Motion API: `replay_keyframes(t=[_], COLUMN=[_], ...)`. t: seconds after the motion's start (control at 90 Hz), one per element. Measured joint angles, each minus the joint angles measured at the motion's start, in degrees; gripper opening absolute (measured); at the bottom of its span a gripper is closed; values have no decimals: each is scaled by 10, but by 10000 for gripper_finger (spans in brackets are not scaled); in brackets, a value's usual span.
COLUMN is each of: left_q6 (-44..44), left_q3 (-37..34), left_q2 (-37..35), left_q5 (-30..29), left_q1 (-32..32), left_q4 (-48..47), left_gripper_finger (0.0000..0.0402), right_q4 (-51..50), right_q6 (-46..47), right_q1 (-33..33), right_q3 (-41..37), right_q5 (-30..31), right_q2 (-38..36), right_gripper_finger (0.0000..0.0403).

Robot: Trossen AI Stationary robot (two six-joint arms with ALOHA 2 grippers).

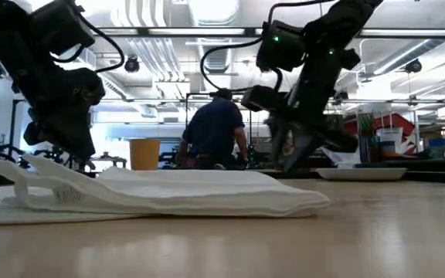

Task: Set table place
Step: Fold the white napkin

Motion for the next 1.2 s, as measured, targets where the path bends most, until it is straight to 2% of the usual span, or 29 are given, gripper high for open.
replay_keyframes(t=[0.2,0.378,0.489,0.833,1.2], left_q6=[-1,2,2,2,29], left_q3=[0,-1,-1,-1,-1], left_q2=[6,14,23,41,48], left_q5=[-16,-10,-10,-10,-10], left_q1=[3,3,3,3,4], left_q4=[-2,-13,-19,-20,-20], left_gripper_finger=[138,151,155,137,121], right_q4=[1,18,21,29,43], right_q6=[10,30,53,93,118], right_q1=[1,1,1,1,1], right_q3=[0,0,0,0,0], right_q5=[-13,-19,-7,14,14], right_q2=[1,2,6,32,40], right_gripper_finger=[223,248,239,173,163])
